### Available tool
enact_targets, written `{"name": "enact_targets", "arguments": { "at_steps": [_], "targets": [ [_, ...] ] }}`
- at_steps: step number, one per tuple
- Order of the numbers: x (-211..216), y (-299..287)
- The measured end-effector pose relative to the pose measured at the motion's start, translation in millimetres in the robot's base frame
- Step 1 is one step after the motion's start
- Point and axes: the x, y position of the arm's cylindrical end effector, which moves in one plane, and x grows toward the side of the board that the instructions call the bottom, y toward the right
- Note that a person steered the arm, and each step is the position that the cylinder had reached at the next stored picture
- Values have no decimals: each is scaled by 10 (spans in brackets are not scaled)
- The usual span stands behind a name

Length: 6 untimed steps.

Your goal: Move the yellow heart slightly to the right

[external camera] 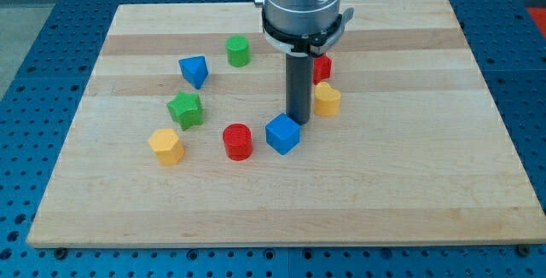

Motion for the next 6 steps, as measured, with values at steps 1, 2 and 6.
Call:
{"name": "enact_targets", "arguments": {
  "at_steps": [1,2,6],
  "targets": [
    [-94,0],
    [-120,1],
    [-200,175]
  ]
}}
